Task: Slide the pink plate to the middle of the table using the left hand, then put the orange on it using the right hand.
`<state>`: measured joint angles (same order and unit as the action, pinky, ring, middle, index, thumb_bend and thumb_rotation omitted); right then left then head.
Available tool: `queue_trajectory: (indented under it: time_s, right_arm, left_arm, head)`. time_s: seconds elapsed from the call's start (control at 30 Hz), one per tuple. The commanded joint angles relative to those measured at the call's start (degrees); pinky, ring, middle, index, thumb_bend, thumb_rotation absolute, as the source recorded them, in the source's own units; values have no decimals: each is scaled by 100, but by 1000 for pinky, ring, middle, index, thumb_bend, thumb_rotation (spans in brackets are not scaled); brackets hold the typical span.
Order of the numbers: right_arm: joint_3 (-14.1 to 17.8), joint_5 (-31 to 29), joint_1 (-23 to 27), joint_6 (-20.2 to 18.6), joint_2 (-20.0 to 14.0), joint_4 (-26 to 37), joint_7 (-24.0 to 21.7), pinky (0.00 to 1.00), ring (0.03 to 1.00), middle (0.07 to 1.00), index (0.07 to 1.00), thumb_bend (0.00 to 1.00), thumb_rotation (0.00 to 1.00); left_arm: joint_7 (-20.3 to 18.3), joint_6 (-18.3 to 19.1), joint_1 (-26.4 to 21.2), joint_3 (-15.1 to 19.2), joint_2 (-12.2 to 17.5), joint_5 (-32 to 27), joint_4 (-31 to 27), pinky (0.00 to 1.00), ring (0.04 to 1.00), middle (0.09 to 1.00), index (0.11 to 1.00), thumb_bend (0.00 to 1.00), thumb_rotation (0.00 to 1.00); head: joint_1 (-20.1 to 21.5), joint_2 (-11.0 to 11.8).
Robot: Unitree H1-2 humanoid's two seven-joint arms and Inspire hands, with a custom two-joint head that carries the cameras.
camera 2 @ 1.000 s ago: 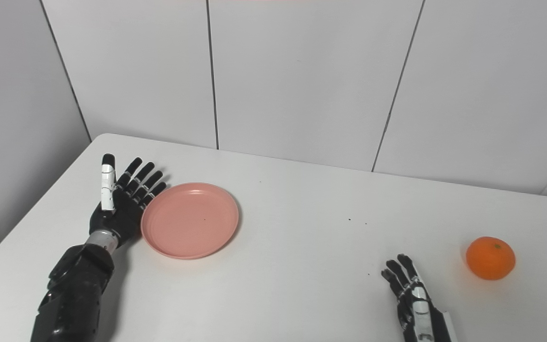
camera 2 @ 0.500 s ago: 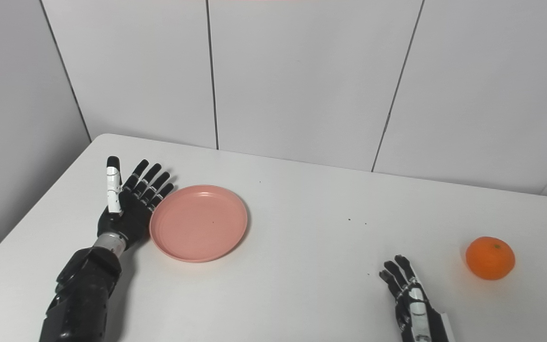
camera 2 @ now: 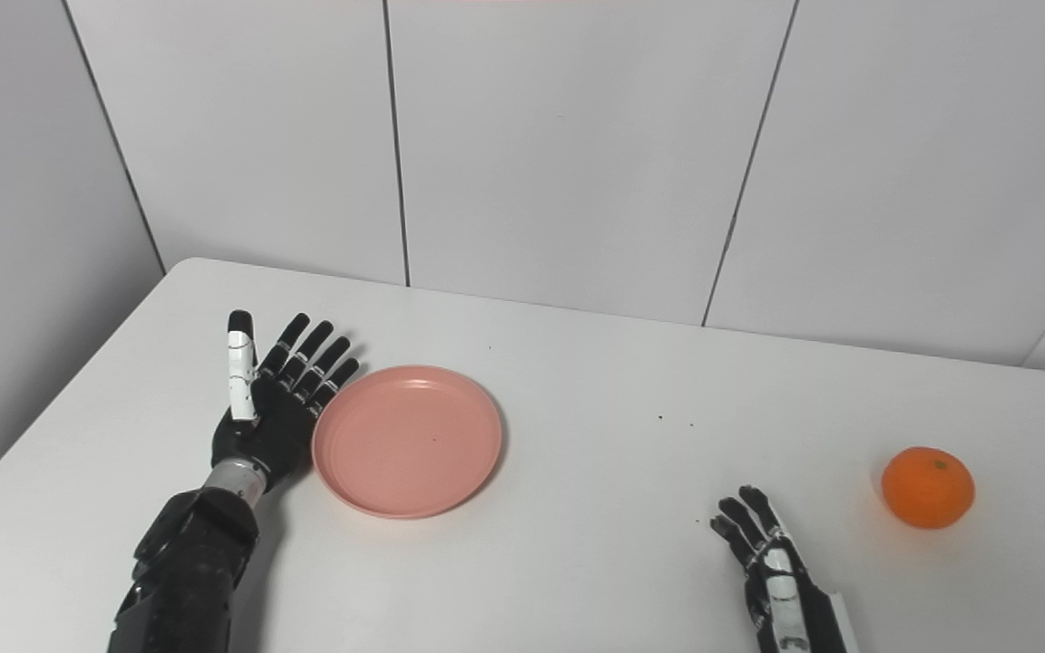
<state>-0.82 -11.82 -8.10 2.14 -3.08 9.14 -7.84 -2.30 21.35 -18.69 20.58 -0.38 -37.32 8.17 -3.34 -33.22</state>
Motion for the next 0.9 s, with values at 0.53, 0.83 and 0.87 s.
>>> queue_trajectory:
  time_s: [0.53, 0.83, 0.87]
  right_arm:
    - [-116, 188, -243, -93, 150, -154, 33, 983, 869, 871, 907, 823, 935]
    - [-176, 348, -241, -132, 181, -82, 58, 976, 867, 872, 904, 821, 953]
    - [-180, 364, -238, -131, 194, -78, 77, 974, 865, 870, 901, 824, 948]
  left_arm:
    - [426, 456, 397, -420, -359, 54, -183, 883, 885, 919, 934, 809, 758]
    - [513, 411, 447, -511, -532, 153, -6, 856, 870, 901, 890, 813, 725]
    - [505, 399, 455, -538, -553, 180, 19, 854, 871, 903, 894, 812, 729]
  head:
    - [87, -68]
    - [230, -171]
    - [255, -181]
